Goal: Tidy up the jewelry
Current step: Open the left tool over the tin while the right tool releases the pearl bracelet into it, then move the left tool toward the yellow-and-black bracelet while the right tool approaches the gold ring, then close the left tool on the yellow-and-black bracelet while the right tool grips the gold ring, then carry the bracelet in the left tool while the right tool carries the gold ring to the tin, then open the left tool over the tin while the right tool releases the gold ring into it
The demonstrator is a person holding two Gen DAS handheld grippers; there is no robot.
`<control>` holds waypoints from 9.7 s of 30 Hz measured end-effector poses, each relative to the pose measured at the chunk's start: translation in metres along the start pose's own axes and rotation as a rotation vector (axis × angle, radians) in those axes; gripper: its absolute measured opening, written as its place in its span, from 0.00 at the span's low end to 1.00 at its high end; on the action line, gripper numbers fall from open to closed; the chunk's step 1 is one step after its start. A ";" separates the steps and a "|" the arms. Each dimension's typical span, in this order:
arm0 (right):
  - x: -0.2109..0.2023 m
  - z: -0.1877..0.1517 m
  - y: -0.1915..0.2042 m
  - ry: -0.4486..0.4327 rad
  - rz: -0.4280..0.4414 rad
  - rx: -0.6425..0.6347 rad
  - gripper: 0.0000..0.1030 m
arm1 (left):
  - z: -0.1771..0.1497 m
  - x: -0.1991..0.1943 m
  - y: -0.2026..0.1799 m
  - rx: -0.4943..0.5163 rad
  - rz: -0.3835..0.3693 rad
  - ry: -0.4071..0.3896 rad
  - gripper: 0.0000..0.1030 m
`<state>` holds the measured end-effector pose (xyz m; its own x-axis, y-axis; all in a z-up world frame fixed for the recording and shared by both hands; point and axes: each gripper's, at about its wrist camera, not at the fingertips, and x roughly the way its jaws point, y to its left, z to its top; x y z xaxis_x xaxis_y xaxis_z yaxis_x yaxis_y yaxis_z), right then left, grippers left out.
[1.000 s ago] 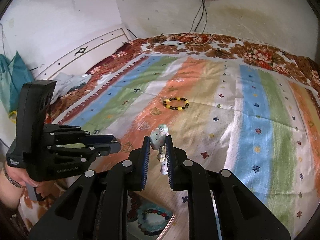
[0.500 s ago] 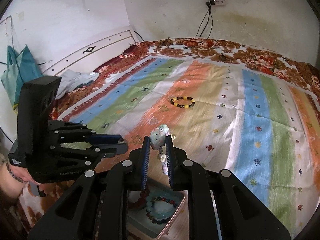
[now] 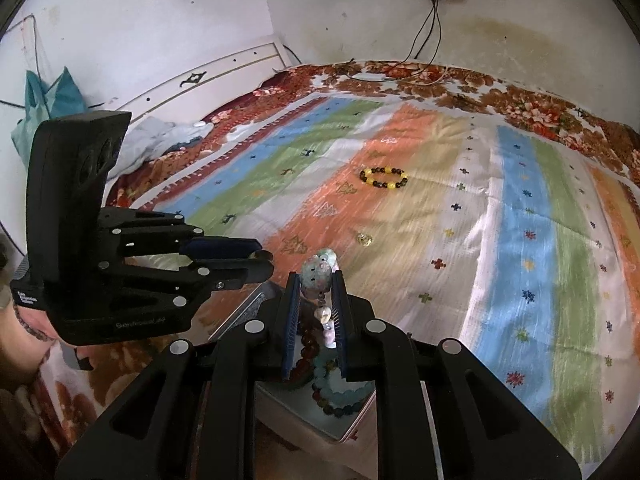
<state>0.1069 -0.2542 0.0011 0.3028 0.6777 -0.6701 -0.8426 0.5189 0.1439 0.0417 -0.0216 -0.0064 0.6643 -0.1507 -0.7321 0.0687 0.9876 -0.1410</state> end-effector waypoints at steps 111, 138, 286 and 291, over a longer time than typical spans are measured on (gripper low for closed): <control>0.198 0.069 -0.056 0.364 0.004 -0.106 0.51 | 0.129 0.205 0.185 -0.356 0.224 0.232 0.54; 0.239 0.061 -0.044 0.448 0.028 -0.195 0.31 | 0.145 0.257 0.196 -0.292 0.314 0.283 0.50; 0.013 -0.015 -0.010 -0.001 -0.056 0.054 0.16 | -0.011 -0.036 -0.002 -0.106 -0.083 -0.076 0.11; 0.011 -0.020 -0.005 0.007 -0.028 0.050 0.16 | -0.018 -0.036 -0.004 -0.109 -0.077 -0.055 0.11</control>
<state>0.1054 -0.2602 -0.0218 0.3230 0.6586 -0.6797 -0.8102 0.5635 0.1610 0.0041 -0.0212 0.0084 0.7004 -0.2202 -0.6789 0.0417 0.9622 -0.2691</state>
